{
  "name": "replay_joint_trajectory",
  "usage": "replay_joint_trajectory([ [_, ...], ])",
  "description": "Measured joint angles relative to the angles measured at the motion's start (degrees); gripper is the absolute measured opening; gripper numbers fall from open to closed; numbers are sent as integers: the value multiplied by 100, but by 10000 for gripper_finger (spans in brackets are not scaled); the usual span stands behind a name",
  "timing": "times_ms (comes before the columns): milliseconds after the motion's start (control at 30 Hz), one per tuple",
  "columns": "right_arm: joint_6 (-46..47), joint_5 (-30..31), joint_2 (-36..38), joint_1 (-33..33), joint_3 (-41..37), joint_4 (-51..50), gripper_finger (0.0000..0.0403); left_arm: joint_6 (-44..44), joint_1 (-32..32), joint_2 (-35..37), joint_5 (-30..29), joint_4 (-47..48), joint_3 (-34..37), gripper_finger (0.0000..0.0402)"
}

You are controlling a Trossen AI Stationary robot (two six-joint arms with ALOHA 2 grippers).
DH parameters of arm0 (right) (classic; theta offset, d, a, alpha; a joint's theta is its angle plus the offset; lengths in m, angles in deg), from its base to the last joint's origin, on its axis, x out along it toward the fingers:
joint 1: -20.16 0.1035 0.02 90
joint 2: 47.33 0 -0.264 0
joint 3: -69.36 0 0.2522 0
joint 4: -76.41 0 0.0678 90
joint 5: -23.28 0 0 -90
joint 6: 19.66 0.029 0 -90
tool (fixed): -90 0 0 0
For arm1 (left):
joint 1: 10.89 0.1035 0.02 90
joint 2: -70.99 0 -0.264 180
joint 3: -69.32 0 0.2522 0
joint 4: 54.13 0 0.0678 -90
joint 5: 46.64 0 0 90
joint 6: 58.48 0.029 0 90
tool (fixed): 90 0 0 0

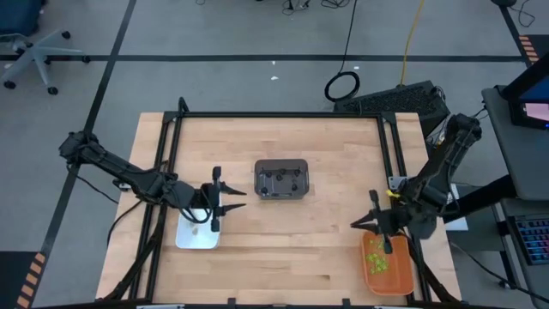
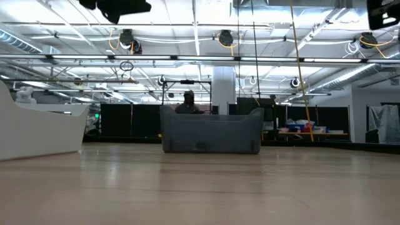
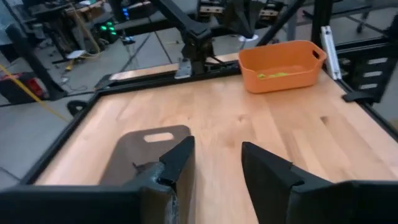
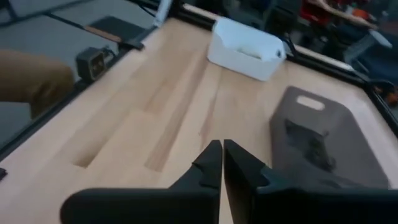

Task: Sort Halloween decoration
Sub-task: Return to Home Position

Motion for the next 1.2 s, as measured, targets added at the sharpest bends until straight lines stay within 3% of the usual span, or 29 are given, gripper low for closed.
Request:
replay_joint_trajectory([
  [367,-1220,-1492,560,-1072,-1202,2002,0,-37,536,33,1102,-543,470,6],
  [600,-1274,-2249,680,-1495,-1630,2448,0,-155,571,31,1157,-687,818,2],
  [867,-1212,-2634,683,-1756,-2007,2915,0,-169,641,143,1174,-1392,1513,1],
  [1200,-1272,-3199,690,-2096,-2015,2972,0,-133,875,1302,1540,-1458,2208,0],
])
